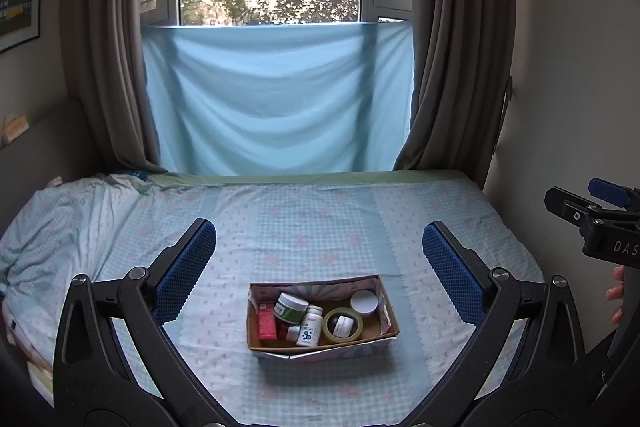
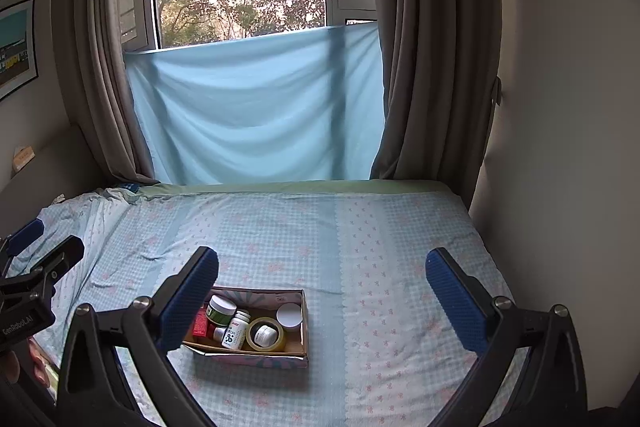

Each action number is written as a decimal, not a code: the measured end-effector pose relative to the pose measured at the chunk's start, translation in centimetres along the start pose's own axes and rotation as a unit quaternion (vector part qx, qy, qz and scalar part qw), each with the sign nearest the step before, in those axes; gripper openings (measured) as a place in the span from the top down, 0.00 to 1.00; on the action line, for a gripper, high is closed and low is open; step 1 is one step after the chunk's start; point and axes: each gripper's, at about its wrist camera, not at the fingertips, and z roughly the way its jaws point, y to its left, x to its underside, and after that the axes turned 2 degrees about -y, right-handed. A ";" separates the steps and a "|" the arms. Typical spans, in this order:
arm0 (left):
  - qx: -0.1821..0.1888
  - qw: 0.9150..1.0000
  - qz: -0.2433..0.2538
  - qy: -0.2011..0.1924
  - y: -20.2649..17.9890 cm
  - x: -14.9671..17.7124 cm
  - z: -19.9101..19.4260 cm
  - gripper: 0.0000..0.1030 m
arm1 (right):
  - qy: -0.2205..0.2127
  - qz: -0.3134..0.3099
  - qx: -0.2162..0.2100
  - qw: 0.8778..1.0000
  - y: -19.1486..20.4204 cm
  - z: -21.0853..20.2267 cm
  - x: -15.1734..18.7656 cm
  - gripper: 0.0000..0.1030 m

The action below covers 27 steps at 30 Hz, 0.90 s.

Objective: Organize rigid objects

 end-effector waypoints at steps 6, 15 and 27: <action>0.000 1.000 -0.002 -0.002 0.1 0.0 -0.1 0.00 | -0.001 -0.001 0.000 1.000 0.0 -0.1 0.0 0.00; 0.027 0.999 -0.016 -0.022 0.4 -0.3 -0.7 0.00 | -0.004 -0.003 0.000 1.000 0.0 -0.3 -0.3 0.00; 0.009 1.000 -0.011 -0.024 0.4 0.4 0.7 0.00 | 0.013 0.005 -0.001 1.000 0.3 1.2 0.2 0.00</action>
